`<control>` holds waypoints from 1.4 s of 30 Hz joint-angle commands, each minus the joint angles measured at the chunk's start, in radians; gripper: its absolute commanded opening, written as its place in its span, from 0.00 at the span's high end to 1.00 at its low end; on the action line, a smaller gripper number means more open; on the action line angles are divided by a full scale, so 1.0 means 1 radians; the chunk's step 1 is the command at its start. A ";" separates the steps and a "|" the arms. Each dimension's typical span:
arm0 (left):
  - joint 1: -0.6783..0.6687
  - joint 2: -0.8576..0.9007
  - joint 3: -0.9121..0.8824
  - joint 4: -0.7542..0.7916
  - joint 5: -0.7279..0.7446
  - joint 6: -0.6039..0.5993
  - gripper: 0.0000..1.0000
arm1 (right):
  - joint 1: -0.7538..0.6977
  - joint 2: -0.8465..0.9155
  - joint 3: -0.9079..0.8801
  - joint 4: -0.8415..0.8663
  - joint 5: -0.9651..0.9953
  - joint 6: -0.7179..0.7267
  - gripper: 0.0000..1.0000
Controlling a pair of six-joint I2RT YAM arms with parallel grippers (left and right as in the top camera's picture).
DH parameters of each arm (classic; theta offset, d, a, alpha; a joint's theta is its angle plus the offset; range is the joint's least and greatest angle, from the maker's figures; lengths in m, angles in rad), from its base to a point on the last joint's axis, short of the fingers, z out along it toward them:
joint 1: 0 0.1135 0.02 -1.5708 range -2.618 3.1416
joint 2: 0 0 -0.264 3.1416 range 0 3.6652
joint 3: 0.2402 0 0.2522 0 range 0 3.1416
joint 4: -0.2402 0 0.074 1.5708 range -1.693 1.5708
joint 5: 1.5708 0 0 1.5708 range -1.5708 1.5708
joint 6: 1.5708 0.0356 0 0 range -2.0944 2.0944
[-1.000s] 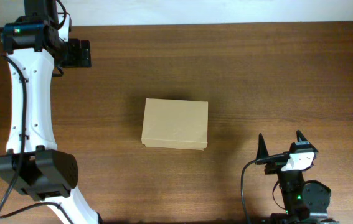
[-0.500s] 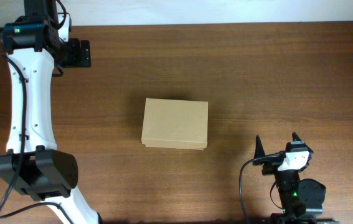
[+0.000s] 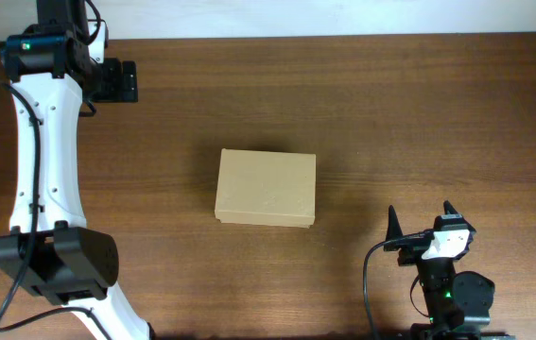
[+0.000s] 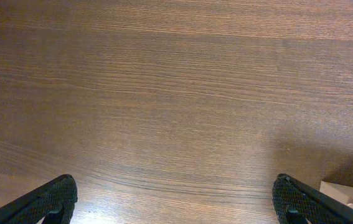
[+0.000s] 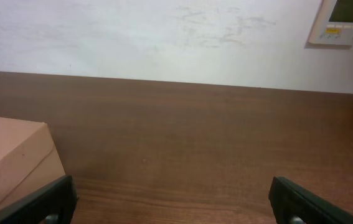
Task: Pack container
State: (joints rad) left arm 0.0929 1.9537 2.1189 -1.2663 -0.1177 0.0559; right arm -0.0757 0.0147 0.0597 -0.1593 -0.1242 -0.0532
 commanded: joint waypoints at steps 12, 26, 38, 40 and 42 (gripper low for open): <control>-0.012 -0.861 -1.056 0.870 0.184 -0.024 0.00 | 0.003 -0.011 -0.015 0.003 0.005 0.009 0.01; -0.012 -1.865 -1.991 1.180 0.318 -0.117 0.00 | 0.003 -0.011 -0.015 0.003 0.005 0.009 0.01; -0.011 -1.949 -2.103 1.186 0.249 -0.108 0.00 | 0.003 -0.011 -0.015 0.003 0.005 0.009 0.01; -0.011 -1.949 -2.103 1.185 0.249 -0.108 0.00 | 0.003 -0.011 -0.015 0.003 0.005 0.009 0.01; -0.011 -1.949 -2.103 1.185 0.252 -0.108 0.00 | 0.003 -0.011 -0.015 0.003 0.005 0.009 0.01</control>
